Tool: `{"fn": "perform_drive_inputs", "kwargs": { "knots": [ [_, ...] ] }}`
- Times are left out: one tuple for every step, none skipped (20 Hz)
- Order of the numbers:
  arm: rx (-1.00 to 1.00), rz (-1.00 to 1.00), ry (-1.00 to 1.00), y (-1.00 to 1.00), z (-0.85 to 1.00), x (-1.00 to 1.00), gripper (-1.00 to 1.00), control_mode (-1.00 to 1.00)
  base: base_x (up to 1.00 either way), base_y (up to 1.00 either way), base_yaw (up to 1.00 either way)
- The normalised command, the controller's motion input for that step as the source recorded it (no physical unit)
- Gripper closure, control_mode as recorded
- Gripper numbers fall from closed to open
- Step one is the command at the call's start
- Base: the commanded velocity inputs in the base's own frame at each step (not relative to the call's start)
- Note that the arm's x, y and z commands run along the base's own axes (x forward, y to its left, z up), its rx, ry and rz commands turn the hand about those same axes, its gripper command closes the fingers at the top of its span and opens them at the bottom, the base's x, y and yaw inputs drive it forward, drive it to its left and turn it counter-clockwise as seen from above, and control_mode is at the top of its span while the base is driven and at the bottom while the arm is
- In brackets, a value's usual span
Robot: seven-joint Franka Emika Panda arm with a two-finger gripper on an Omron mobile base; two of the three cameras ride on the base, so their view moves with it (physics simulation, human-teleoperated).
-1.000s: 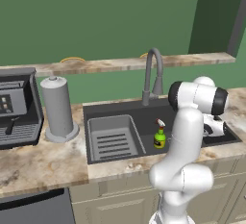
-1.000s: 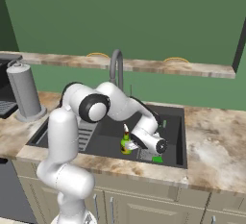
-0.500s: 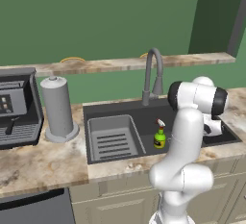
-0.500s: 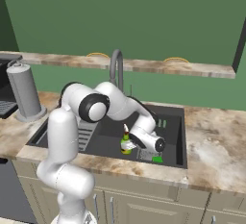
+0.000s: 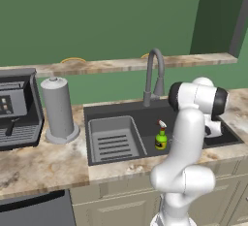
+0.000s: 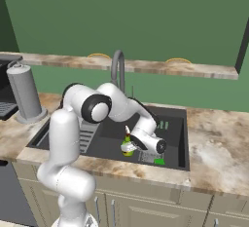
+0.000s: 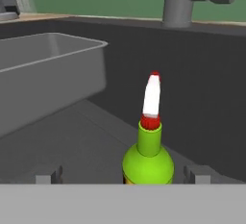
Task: Pick up the spray and sponge from the sink, and place them back in the cabinet, and close the cabinet doors.
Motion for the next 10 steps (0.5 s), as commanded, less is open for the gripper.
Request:
{"fn": "perform_drive_inputs", "kwargs": {
  "knots": [
    [0.07, 0.01, 0.00, 0.00, -0.19, 0.15, -1.00, -1.00, 0.00, 0.00, 0.00],
    [0.05, 0.00, 0.00, 0.00, -0.23, 0.15, -1.00, -1.00, 0.00, 0.00, 0.00],
    [0.03, 0.00, 0.00, 0.00, -0.27, 0.14, -1.00, -1.00, 0.00, 0.00, 0.00],
    [0.03, 0.00, 0.00, 0.00, -0.28, 0.14, -1.00, -1.00, 0.00, 0.00, 0.00],
    [0.04, 0.00, 0.00, 0.00, -0.28, 0.16, -1.00, -1.00, 0.00, 0.00, 0.00],
    [0.03, 0.00, 0.00, 0.00, -0.29, 0.17, -1.00, -1.00, 0.00, 0.00, 0.00],
    [0.02, 0.00, 0.00, 0.00, -0.22, 0.19, -1.00, -1.00, 0.00, 0.00, 0.00],
    [0.03, 0.00, 0.00, 0.00, -0.21, 0.18, -1.00, -1.00, 0.00, 0.00, 0.00],
    [0.04, 0.01, 0.00, 0.00, -0.17, 0.19, -1.00, -1.00, 0.00, 0.00, 0.00],
    [0.03, 0.01, 0.00, 0.00, -0.16, 0.22, -1.00, -1.00, 0.00, 0.00, 0.00]
  ]
}}
